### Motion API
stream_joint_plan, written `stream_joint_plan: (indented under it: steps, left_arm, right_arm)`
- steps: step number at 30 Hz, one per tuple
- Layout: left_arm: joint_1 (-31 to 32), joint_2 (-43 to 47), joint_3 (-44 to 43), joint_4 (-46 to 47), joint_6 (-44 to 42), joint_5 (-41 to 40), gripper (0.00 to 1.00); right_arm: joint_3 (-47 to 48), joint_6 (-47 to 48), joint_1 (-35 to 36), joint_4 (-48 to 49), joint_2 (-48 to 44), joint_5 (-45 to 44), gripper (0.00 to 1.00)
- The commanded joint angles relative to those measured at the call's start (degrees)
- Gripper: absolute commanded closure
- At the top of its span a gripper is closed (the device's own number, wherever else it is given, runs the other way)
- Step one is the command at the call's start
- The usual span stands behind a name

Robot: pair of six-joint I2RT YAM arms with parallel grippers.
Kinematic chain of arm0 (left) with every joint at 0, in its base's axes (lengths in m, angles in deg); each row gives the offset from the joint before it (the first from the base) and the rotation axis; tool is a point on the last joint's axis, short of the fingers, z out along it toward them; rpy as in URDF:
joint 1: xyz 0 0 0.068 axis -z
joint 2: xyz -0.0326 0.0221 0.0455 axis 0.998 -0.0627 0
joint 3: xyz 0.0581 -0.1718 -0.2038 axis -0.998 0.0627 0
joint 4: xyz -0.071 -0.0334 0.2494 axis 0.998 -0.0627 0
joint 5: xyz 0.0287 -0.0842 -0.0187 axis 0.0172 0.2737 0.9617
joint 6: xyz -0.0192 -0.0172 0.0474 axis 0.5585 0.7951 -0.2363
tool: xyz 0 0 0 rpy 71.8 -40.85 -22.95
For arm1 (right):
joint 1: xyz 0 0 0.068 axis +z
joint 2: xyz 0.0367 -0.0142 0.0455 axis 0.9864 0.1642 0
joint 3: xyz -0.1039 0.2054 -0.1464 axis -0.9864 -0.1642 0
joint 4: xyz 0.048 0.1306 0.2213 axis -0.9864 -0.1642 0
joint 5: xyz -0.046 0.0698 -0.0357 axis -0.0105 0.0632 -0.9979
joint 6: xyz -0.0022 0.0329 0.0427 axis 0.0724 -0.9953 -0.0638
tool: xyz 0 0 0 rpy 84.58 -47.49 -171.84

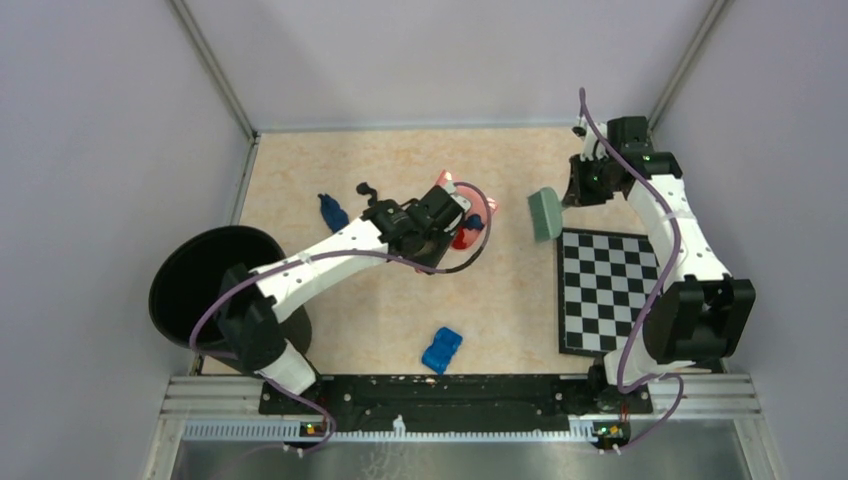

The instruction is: Sweep away the paper scraps from the table

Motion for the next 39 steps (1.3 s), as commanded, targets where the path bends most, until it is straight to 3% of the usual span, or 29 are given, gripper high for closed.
stream_joint_plan:
  steps: [1,13,27,39]
  left_arm:
    - [-0.2,9.0,2.0,-1.4,6.4,1.9,1.00]
    - [-0.2,28.9,6.3,1.1,17.0,-0.9,1.00]
    - [-0.2,52.5,15.4,12.5,33.6,-14.9,1.00]
    - [0.0,71.4,21.9,14.8,61.6,-27.3,1.00]
  right_arm:
    - [-0.7,-0.3,0.2,3.3,-1.8,2.1,1.00]
    - [-1.7,-1.6,0.1,5.1,-0.2,5.1,1.00]
    - [-2.6,-1.6,0.2,5.0,0.0,6.3,1.00]
    - [-2.8,-1.6,0.2,4.9,0.3,7.6,1.00]
